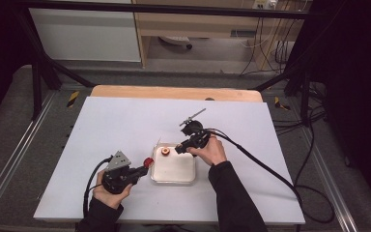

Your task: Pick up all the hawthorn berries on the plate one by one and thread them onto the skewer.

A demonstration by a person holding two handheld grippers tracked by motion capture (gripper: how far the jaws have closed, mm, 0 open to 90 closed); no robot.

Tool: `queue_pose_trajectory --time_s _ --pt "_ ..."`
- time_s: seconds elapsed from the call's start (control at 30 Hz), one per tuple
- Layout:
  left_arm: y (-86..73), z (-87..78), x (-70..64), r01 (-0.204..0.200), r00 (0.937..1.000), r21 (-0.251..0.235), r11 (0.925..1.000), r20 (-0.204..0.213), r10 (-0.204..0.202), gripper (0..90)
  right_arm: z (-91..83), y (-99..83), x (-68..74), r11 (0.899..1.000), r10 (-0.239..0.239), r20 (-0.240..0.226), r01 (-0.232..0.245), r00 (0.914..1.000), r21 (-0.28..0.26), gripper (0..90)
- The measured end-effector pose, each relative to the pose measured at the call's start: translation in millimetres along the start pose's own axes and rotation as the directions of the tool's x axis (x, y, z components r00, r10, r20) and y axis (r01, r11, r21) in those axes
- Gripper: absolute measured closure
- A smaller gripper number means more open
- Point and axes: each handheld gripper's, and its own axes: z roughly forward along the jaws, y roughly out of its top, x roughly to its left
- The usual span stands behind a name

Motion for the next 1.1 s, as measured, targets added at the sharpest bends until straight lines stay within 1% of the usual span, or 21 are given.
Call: queue_pose_trajectory --time_s 0.07,0.13,0.17,0.23,0.27,0.3,0.4,0.43,0.47,0.53,0.6,0.77,0.8,0.83,0.87,0.9,0.93,0.97,1.0,1.03,1.1 --pt "0.2 -0.6 -0.7 0.002 1.0000 -0.006 1.0000 -0.001 -0.002 88.3 -8.3 -3.0 5.1 0.995 0.041 -0.031 -0.043 0.9987 -0.085 60.9" --pt "0.3 -1.2 -1.7 0.004 1.0000 -0.013 0.9999 -0.004 -0.004 88.3 -14.8 -7.3 9.7 0.981 0.080 -0.077 -0.092 0.9938 -0.170 60.9" --pt "0.4 -1.5 -2.1 0.007 1.0000 -0.017 0.9998 -0.003 -0.007 88.3 -20.3 -12.6 13.6 0.960 0.113 -0.113 -0.138 0.9872 -0.244 61.0" --pt "0.7 -2.5 -2.9 0.009 0.9999 -0.023 0.9997 -0.005 -0.009 88.3 -24.5 -18.8 16.1 0.932 0.141 -0.153 -0.184 0.9781 -0.313 61.0" --pt "0.9 -2.9 -3.5 0.011 0.9999 -0.027 0.9996 -0.004 -0.011 88.3 -24.5 -18.8 16.1 0.932 0.141 -0.153 -0.184 0.9781 -0.313 61.0" --pt "1.1 -3.3 -4.1 0.012 0.9999 -0.032 0.9994 -0.005 -0.012 88.3 -27.6 -24.9 18.2 0.901 0.166 -0.181 -0.224 0.9692 -0.371 61.0" --pt "1.7 -4.4 -5.8 0.017 0.9998 -0.038 0.9991 -0.003 -0.018 88.3 -29.5 -33.1 21.4 0.850 0.203 -0.222 -0.284 0.9536 -0.444 61.0" --pt "1.9 -4.7 -6.6 0.021 0.9998 -0.041 0.9990 -0.002 -0.021 88.3 -29.5 -33.1 21.4 0.850 0.203 -0.222 -0.284 0.9536 -0.444 61.0" --pt "2.1 -5.2 -7.1 0.023 0.9997 -0.043 0.9988 -0.003 -0.023 88.3 -29.6 -37.5 23.1 0.815 0.218 -0.241 -0.312 0.9457 -0.489 61.1" --pt "2.6 -6.8 -8.7 0.034 0.9994 -0.054 0.9980 -0.005 -0.034 88.3 -29.6 -40.9 24.4 0.776 0.236 -0.260 -0.343 0.9363 -0.530 61.1" --pt "2.7 -7.2 -9.3 0.035 0.9993 -0.058 0.9977 -0.008 -0.035 88.3 -29.5 -43.7 25.7 0.732 0.251 -0.291 -0.378 0.9233 -0.568 61.1" --pt "3.0 -7.2 -14.8 0.045 0.9986 -0.070 0.9966 -0.023 -0.047 88.3 -26.9 -47.8 33.3 0.624 0.256 -0.348 -0.429 0.9020 -0.654 61.2" --pt "2.9 -6.7 -16.1 0.049 0.9984 -0.070 0.9964 -0.025 -0.050 88.3 -26.3 -48.3 35.2 0.603 0.255 -0.360 -0.438 0.8976 -0.666 61.1" --pt "2.9 -6.5 -17.1 0.051 0.9983 -0.070 0.9963 -0.025 -0.053 88.3 -26.3 -48.3 35.2 0.603 0.255 -0.360 -0.438 0.8976 -0.666 61.1" --pt "3.0 -6.2 -18.1 0.053 0.9981 -0.072 0.9960 -0.027 -0.055 88.3 -24.6 -49.4 38.8 0.562 0.258 -0.382 -0.459 0.8875 -0.688 61.2" --pt "3.2 -6.2 -18.9 0.055 0.9980 -0.074 0.9958 -0.026 -0.057 88.3 -23.8 -50.4 40.7 0.536 0.260 -0.394 -0.471 0.8818 -0.701 61.2" --pt "3.5 -6.3 -19.7 0.055 0.9980 -0.074 0.9957 -0.028 -0.057 88.3 -23.8 -50.4 40.7 0.536 0.260 -0.394 -0.471 0.8818 -0.701 61.2" --pt "3.7 -6.4 -20.6 0.056 0.9979 -0.077 0.9955 -0.026 -0.059 88.3 -23.1 -51.0 42.4 0.516 0.259 -0.400 -0.476 0.8791 -0.712 61.2" --pt "3.9 -6.6 -21.4 0.057 0.9979 -0.079 0.9953 -0.025 -0.059 88.3 -22.0 -52.3 45.2 0.482 0.258 -0.416 -0.489 0.8720 -0.727 61.2" --pt "4.1 -6.7 -22.3 0.057 0.9979 -0.080 0.9952 -0.025 -0.059 88.3 -22.0 -52.3 45.2 0.482 0.258 -0.416 -0.489 0.8720 -0.727 61.2" --pt "4.7 -6.7 -24.2 0.053 0.9983 -0.081 0.9953 -0.021 -0.055 88.3 -20.7 -53.5 47.3 0.449 0.256 -0.424 -0.496 0.8683 -0.743 61.3"
